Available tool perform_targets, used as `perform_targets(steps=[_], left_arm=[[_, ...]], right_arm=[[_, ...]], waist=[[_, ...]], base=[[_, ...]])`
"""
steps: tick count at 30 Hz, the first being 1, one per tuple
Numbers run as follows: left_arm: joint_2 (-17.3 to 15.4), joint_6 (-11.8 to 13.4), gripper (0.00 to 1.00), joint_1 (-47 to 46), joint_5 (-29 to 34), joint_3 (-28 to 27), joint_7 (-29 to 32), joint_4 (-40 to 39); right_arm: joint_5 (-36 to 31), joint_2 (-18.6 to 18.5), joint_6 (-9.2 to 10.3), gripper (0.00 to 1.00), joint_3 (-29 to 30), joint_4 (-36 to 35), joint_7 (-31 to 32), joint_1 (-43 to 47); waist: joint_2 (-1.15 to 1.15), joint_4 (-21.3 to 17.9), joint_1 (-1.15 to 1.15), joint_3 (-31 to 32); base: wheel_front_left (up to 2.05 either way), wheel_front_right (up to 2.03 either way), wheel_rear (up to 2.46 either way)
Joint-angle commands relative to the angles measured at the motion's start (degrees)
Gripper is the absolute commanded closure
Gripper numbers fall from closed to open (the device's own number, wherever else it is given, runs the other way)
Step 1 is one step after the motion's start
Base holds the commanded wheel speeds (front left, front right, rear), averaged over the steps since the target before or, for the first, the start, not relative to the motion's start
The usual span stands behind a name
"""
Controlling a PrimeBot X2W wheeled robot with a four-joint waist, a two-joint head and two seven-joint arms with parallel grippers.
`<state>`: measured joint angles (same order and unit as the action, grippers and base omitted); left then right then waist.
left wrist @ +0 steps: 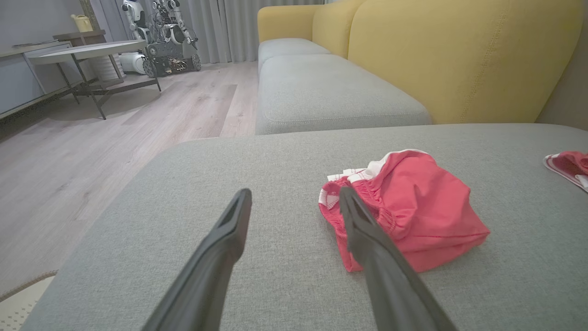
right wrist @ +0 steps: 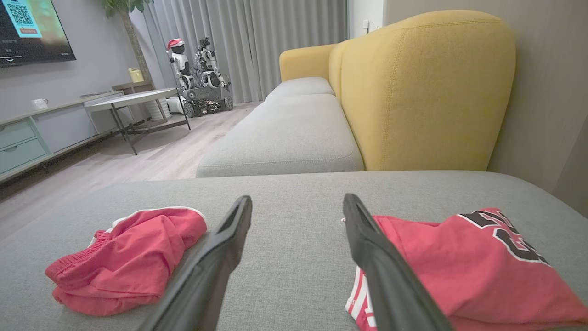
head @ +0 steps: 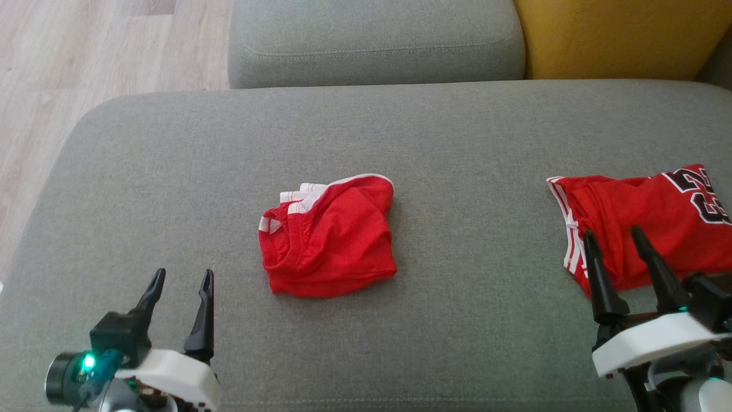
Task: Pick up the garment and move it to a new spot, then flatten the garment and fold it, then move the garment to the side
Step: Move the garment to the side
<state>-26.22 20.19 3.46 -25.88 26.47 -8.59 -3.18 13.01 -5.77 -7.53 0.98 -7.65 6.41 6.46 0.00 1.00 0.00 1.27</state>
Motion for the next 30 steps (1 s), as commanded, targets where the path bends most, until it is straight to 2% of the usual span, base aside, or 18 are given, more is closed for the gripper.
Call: perform_targets(steps=[1,12,18,23,30], left_arm=[[-1.6,0.4,0.00,-2.9,-0.6,-2.6,-0.1,-1.8],[-1.6,0.5,0.00,-3.8,-0.7,-2.5,-0.3,-2.0],[-1.3,-0.1,0.00,-6.9,-0.4,-2.8,-1.2,-2.2],[0.2,-1.6,0.00,-11.2,0.0,-1.9,-2.3,-1.4],[2.9,-4.2,0.00,-16.1,0.2,-0.6,-4.4,2.0]], right_arm=[[-0.5,-0.4,0.04,0.00,-1.0,-2.4,0.1,-1.7],[-0.9,0.0,0.04,0.00,-0.2,-2.1,0.6,-2.5],[-1.3,0.8,0.04,0.00,-0.6,0.8,1.1,-7.5],[-1.0,1.0,0.04,0.00,-4.2,8.2,1.0,-14.8],[1.2,2.2,0.04,0.00,-12.1,24.7,0.5,-25.4]], waist=[[0.00,0.0,0.00,-0.1],[0.00,0.5,0.00,-1.0],[0.00,3.2,0.00,-4.8],[0.00,7.0,0.00,-8.7],[0.00,11.3,0.00,-12.3]], base=[[0.00,0.00,0.00],[0.00,0.00,0.00],[0.00,0.00,0.00],[0.00,0.00,0.00],[0.00,0.00,0.00]])
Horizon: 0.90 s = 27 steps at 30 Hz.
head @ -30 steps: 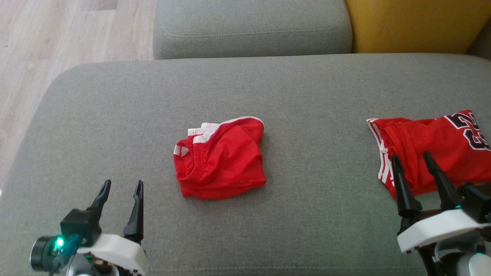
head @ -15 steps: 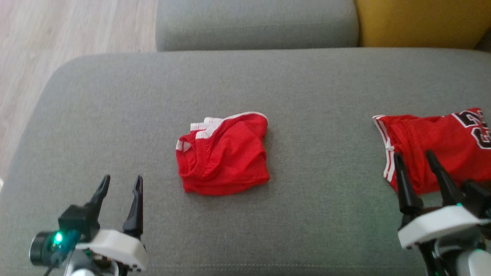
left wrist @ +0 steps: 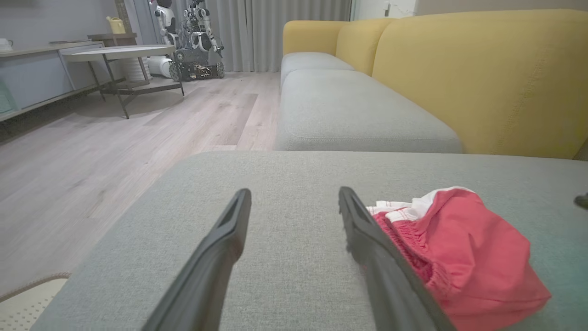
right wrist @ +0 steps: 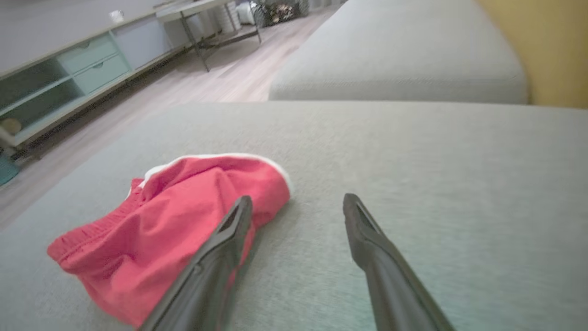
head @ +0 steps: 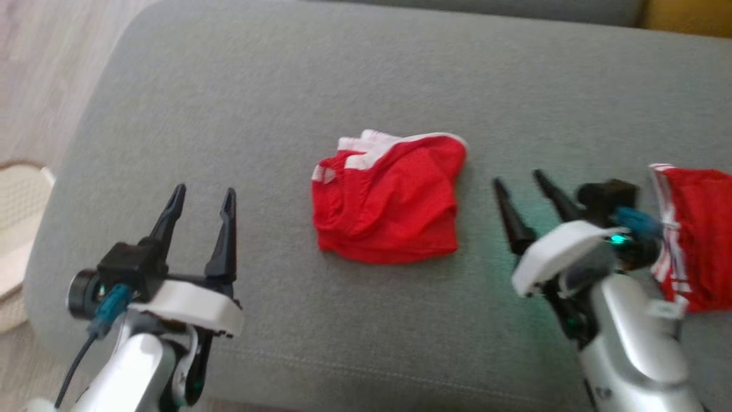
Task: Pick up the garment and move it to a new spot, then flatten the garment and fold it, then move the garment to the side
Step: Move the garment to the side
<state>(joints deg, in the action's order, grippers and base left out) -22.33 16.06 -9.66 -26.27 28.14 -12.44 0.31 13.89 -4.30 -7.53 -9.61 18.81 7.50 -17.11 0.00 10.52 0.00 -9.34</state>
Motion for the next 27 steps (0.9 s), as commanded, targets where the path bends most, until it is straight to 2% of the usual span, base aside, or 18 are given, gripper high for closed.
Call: perform_targets(steps=[1,6,9,15,16,17,19,20,27], left_arm=[[-0.7,-0.4,0.00,-3.5,0.6,-2.1,-0.8,-0.9],[0.6,-1.3,0.00,-5.0,0.6,-2.1,-1.6,1.3],[1.1,-1.6,0.00,-5.4,0.8,-2.2,-2.0,1.9],[1.5,-1.9,0.00,-5.5,1.0,-2.5,-2.2,2.6],[1.6,-2.0,0.00,-5.5,1.0,-2.6,-2.3,2.7],[1.6,-2.0,0.00,-5.5,1.0,-2.7,-2.3,2.8],[1.7,-2.0,0.00,-5.4,1.1,-2.8,-2.4,2.9],[1.8,-2.0,0.00,-5.3,1.2,-2.9,-2.4,2.9],[1.7,-2.1,0.00,-4.8,1.4,-3.6,-2.5,2.9]], right_arm=[[0.7,0.8,0.04,0.00,-2.7,0.8,-0.6,-2.9],[4.4,1.3,0.04,0.00,-7.9,12.0,-1.0,-8.1],[8.7,1.4,0.04,0.00,-11.9,17.4,1.0,-10.0],[14.1,1.4,0.04,0.00,-18.1,21.5,2.6,-12.2],[15.1,1.4,0.04,0.10,-19.2,22.1,2.9,-12.5],[16.1,1.4,0.04,0.54,-20.2,22.5,3.2,-12.8],[17.1,1.4,0.04,0.97,-21.5,23.5,2.8,-13.7],[17.6,1.4,0.04,1.00,-22.0,24.0,2.7,-14.1],[18.3,1.4,0.04,1.00,-23.1,26.2,-0.6,-17.0]], waist=[[0.00,2.2,0.00,-2.0],[0.00,3.1,0.00,-3.0],[0.00,3.3,0.00,-3.3],[0.00,3.0,0.00,-3.6],[0.00,2.9,0.00,-3.6],[0.00,2.8,0.00,-3.6],[0.00,2.7,0.00,-3.6],[0.00,2.6,0.00,-3.6],[0.00,1.0,0.00,-3.2]], base=[[0.00,0.00,0.00],[0.00,0.00,0.00],[0.00,0.00,0.00],[0.00,0.00,0.00],[0.00,0.00,0.00],[0.00,0.00,0.00],[0.00,0.00,0.00],[0.00,0.00,0.00],[0.00,0.00,0.00]])
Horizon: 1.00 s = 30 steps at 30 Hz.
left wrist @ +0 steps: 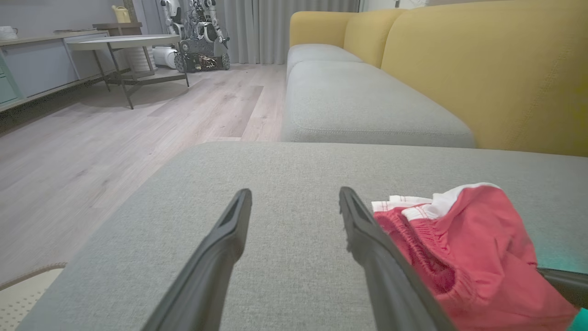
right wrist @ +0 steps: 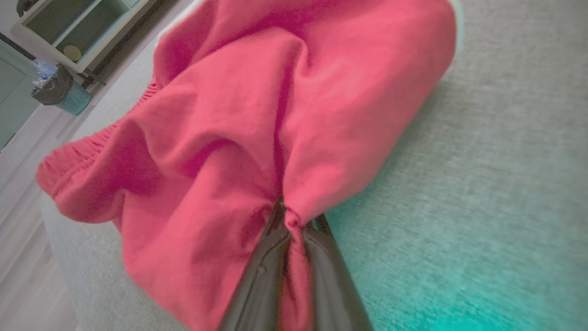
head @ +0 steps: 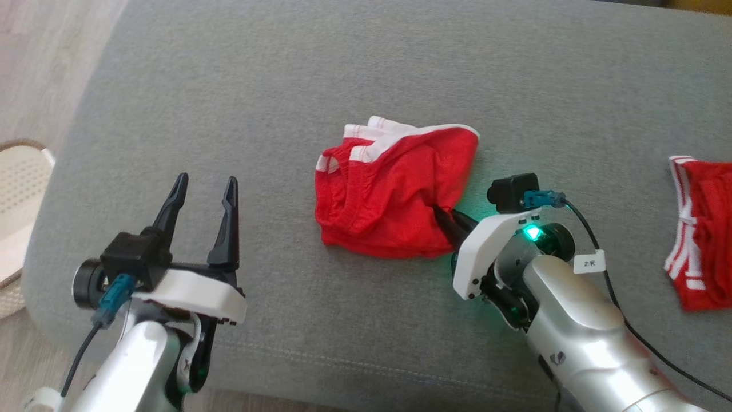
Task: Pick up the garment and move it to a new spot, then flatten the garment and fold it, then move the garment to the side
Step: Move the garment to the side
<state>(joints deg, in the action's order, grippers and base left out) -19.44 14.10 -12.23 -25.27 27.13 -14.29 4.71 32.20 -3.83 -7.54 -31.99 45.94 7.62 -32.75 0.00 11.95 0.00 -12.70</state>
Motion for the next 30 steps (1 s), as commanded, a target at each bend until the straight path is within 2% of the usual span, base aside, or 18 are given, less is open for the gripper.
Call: perform_targets(steps=[1,8,11,12,16,25,30], left_arm=[[-1.2,-0.1,0.00,-2.1,0.5,-2.7,-0.6,-1.6],[-2.2,0.1,0.00,-1.4,0.9,-3.6,-0.7,-3.3],[-2.8,0.4,0.00,-1.1,1.0,-3.8,-0.6,-4.2],[-2.8,0.4,0.00,-1.1,1.0,-3.8,-0.6,-4.2],[-3.6,0.8,0.00,-0.8,1.1,-3.9,-0.1,-6.1],[-6.5,0.6,0.00,-2.8,2.5,-4.0,2.2,-9.4],[-7.5,0.5,0.00,-3.9,3.2,-3.8,3.5,-10.8]], right_arm=[[-0.2,0.9,0.05,1.00,-0.7,-0.8,-1.1,-1.6],[-3.2,-3.4,0.05,1.00,-0.4,-3.9,-3.1,-1.8],[-5.2,-7.3,0.05,1.00,1.0,-8.6,-2.5,-0.2],[-5.2,-7.3,0.05,1.00,1.0,-8.6,-2.5,-0.2],[-7.2,-10.9,0.05,1.00,4.8,-15.9,0.3,2.9],[-11.0,-12.3,0.05,1.00,10.6,-28.5,5.8,7.8],[-12.4,-14.3,0.05,1.00,14.2,-31.8,7.6,7.1]], waist=[[0.00,-0.8,0.00,0.2],[0.00,-5.7,0.00,0.3],[0.00,-9.1,0.00,0.1],[0.00,-9.1,0.00,0.1],[0.00,-13.9,0.00,-1.2],[0.00,-24.0,0.00,-4.4],[0.00,-26.9,0.00,-5.7]], base=[[0.00,0.00,0.00],[0.00,0.00,0.00],[0.00,0.00,0.00],[0.00,0.00,0.00],[0.00,0.00,0.00],[0.00,0.00,0.00],[0.00,0.00,0.00]])
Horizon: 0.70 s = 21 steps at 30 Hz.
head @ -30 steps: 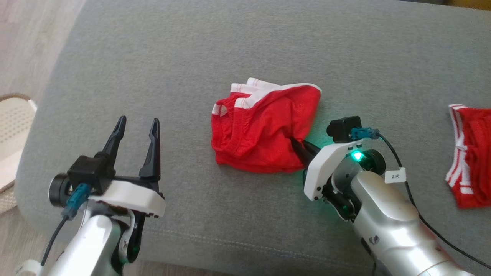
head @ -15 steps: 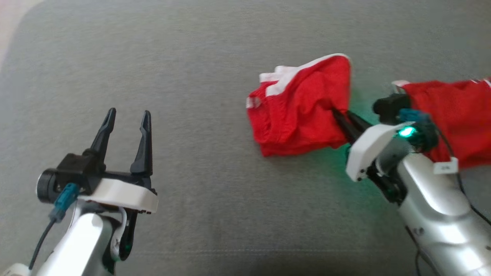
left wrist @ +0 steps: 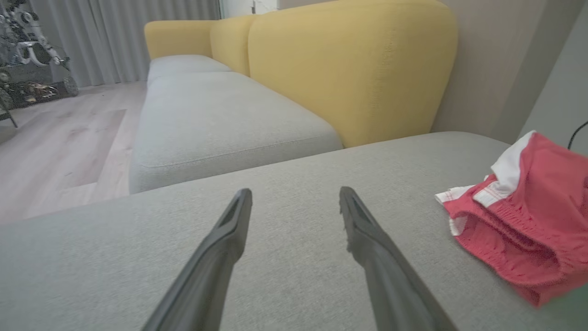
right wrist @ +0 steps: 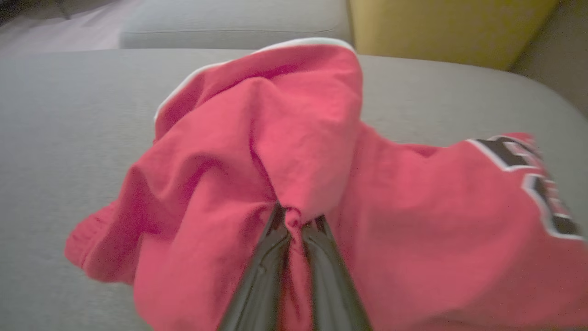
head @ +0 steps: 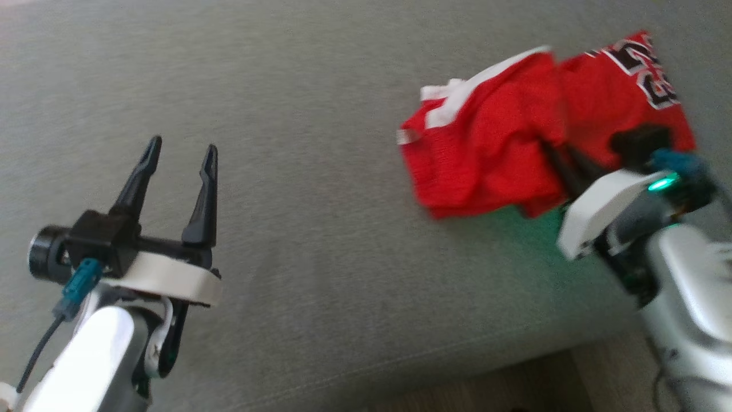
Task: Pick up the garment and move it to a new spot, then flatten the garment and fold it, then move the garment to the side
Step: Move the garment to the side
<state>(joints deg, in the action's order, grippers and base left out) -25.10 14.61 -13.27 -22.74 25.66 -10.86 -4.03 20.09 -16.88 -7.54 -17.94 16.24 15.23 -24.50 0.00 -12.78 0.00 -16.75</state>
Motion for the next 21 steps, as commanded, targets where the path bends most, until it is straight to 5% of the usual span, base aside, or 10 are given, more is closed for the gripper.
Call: perform_targets(steps=[1,9,21], left_arm=[[-2.0,0.0,0.00,-3.2,0.7,-2.3,0.3,-2.4],[-2.8,-0.3,0.00,-5.4,1.5,-1.8,1.9,-4.2],[-3.5,-1.1,0.00,-8.0,1.7,-1.5,2.3,-4.9]], right_arm=[[-0.6,-1.9,0.05,1.00,1.1,-2.7,0.4,-1.7],[-1.2,-7.7,0.05,1.00,9.0,-2.1,2.9,-7.3],[-3.6,-6.8,0.05,1.00,20.9,10.3,0.0,-14.9]], waist=[[0.00,-2.7,0.00,-2.0],[0.00,-3.9,0.00,-5.1],[0.00,-2.0,0.00,-10.1]], base=[[0.00,0.00,0.00],[0.00,0.00,0.00],[0.00,0.00,0.00]])
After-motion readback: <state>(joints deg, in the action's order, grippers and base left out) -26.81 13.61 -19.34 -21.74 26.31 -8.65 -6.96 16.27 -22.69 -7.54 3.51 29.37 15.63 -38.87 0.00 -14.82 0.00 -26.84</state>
